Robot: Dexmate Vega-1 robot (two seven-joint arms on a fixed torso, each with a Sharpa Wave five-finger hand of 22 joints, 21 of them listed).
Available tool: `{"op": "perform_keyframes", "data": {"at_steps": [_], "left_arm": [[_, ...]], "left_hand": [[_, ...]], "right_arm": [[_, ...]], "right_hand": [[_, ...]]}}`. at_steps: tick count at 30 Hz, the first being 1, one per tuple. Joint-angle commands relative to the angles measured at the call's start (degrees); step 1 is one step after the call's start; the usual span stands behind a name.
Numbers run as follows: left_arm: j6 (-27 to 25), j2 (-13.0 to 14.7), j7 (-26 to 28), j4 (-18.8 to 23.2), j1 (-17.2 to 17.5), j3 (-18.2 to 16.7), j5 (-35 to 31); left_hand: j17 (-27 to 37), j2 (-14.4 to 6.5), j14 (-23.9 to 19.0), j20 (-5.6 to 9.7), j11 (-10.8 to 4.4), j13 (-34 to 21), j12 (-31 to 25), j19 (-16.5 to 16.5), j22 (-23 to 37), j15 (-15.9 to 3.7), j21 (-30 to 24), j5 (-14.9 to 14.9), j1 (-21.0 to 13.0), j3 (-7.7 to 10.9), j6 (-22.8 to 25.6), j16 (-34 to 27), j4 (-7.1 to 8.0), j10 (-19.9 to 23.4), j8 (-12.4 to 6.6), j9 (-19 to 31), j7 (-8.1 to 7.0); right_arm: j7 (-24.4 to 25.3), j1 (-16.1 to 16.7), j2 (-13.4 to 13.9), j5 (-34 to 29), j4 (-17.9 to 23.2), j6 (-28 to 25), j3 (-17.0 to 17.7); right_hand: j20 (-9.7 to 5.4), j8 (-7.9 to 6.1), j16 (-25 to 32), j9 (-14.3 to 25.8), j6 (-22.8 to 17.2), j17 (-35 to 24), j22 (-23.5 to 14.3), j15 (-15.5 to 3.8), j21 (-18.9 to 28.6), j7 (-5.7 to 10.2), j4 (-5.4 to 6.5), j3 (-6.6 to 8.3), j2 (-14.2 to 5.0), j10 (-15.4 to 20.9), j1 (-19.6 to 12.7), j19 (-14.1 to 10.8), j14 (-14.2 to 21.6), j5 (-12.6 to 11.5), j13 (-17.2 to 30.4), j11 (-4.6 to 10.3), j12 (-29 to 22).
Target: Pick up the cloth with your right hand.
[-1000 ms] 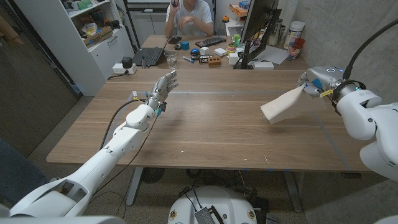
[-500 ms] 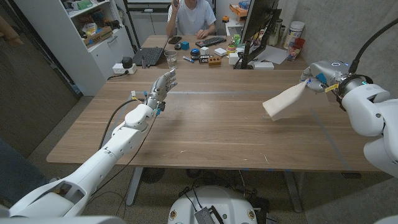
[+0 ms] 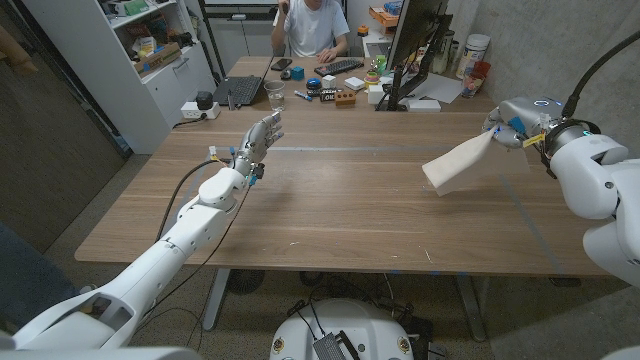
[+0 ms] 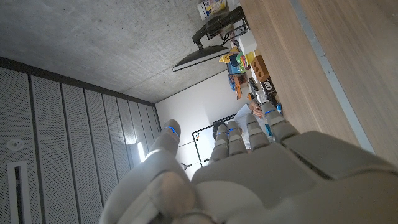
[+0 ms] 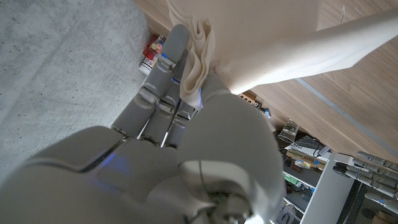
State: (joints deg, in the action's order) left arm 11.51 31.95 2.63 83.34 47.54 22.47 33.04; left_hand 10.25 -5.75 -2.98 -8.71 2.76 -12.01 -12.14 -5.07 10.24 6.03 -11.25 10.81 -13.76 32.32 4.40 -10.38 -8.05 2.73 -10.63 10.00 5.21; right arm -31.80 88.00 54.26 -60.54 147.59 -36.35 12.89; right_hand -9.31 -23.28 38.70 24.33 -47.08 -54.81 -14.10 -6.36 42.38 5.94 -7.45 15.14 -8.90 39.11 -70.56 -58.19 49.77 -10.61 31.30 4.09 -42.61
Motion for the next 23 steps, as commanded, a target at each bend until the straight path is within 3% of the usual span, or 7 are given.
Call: {"op": "perform_keyframes", "data": {"at_steps": [1,23], "left_arm": [[-0.14,0.27,0.04,0.60,0.43,-0.29,0.26],[-0.11,0.77,0.78,1.94,1.78,-0.57,0.14]], "left_hand": [[0.13,-0.20,0.30,-0.10,0.32,-0.02,-0.32,0.44,0.19,0.03,-0.21,0.29,-0.51,0.27,0.49,-0.31,-0.05,-0.07,-0.12,0.31,0.07],[0.13,-0.22,0.31,-0.14,0.30,-0.01,-0.33,0.55,0.19,0.02,-0.19,0.30,-0.54,0.28,0.47,-0.32,-0.03,-0.10,-0.10,0.31,0.05]], "right_arm": [[-0.48,-0.38,-0.41,-0.48,0.30,-0.18,-0.53],[-0.05,0.36,-0.29,-0.83,0.33,0.32,-0.53]], "right_hand": [[-2.96,0.18,-0.31,0.41,-0.46,-0.52,-0.09,-6.26,0.62,-0.07,0.07,0.57,-0.14,2.56,0.22,0.06,0.68,-0.38,7.59,2.44,-3.54],[-2.86,0.76,-1.33,0.62,-0.71,-1.36,0.32,-6.12,2.25,0.06,-0.04,0.96,-0.02,2.66,0.72,0.55,1.21,-0.39,7.82,2.78,-3.06]]}}
